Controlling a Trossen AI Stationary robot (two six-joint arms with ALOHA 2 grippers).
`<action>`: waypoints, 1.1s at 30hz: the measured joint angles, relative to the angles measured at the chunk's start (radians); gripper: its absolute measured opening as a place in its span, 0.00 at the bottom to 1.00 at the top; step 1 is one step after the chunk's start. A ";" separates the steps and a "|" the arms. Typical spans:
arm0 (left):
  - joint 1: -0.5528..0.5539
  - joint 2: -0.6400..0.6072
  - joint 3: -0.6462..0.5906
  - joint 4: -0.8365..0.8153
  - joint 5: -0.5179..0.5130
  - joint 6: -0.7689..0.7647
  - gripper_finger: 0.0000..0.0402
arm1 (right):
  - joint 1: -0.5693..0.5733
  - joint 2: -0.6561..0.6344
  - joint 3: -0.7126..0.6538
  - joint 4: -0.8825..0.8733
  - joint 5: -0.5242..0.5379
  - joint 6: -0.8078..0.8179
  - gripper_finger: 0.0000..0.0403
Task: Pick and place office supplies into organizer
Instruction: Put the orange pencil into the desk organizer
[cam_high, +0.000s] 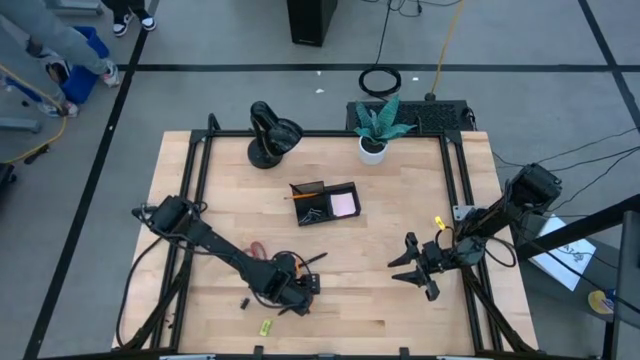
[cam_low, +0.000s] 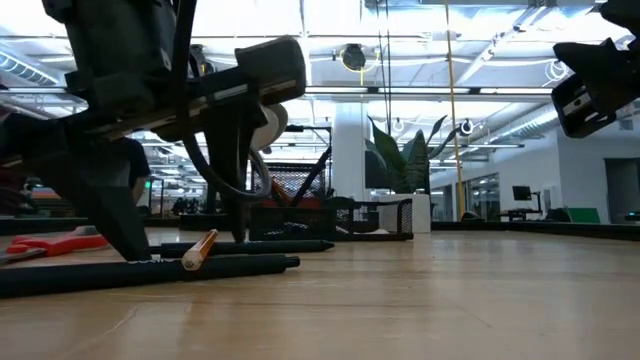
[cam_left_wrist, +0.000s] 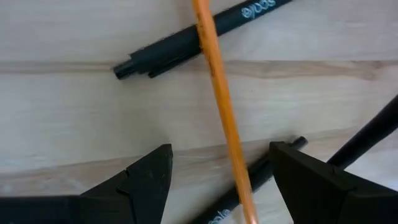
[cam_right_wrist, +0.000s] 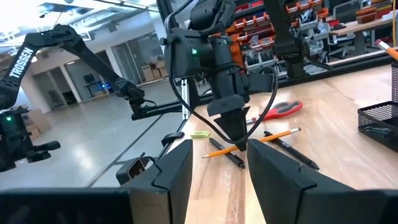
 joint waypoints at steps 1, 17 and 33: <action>0.001 0.000 0.000 -0.001 0.002 0.002 0.68 | 0.000 0.000 0.000 -0.001 0.000 0.000 0.36; 0.006 0.001 -0.003 -0.014 0.027 0.037 0.33 | 0.000 0.000 0.000 -0.008 0.000 0.003 0.36; 0.005 0.002 -0.003 0.050 -0.080 0.193 0.06 | 0.000 0.000 0.000 -0.033 0.000 0.016 0.36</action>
